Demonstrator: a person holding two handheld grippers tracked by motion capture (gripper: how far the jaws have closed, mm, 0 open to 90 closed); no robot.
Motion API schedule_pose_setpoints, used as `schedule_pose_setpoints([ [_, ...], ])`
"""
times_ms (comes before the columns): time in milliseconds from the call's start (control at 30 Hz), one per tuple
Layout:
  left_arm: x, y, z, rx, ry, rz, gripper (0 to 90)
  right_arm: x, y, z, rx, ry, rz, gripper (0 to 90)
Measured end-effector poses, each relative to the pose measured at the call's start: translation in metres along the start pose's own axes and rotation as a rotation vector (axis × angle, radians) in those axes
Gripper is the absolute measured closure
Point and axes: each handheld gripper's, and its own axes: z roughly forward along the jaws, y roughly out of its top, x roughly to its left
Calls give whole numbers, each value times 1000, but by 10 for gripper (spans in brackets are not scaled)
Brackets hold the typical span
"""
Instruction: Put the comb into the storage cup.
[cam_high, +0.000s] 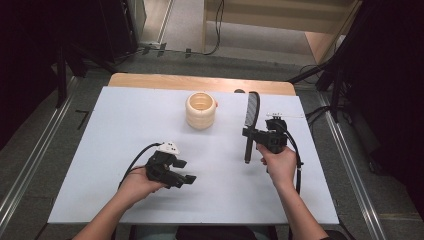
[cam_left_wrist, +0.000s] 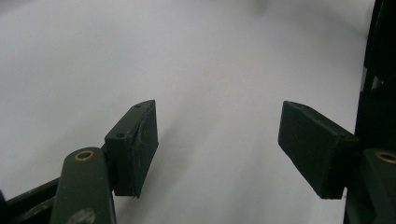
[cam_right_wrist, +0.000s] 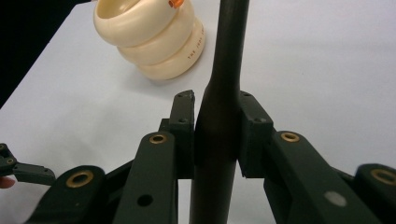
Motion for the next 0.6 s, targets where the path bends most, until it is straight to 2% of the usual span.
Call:
schedule_pose_setpoints([
  [200,3,-8,-6,25,23,-2,291,1,0,0,-10,-5,-9,696],
  [600,9,-20,-25,10,66,-24,292,1,-1,-1,-20,-7,-23,696],
])
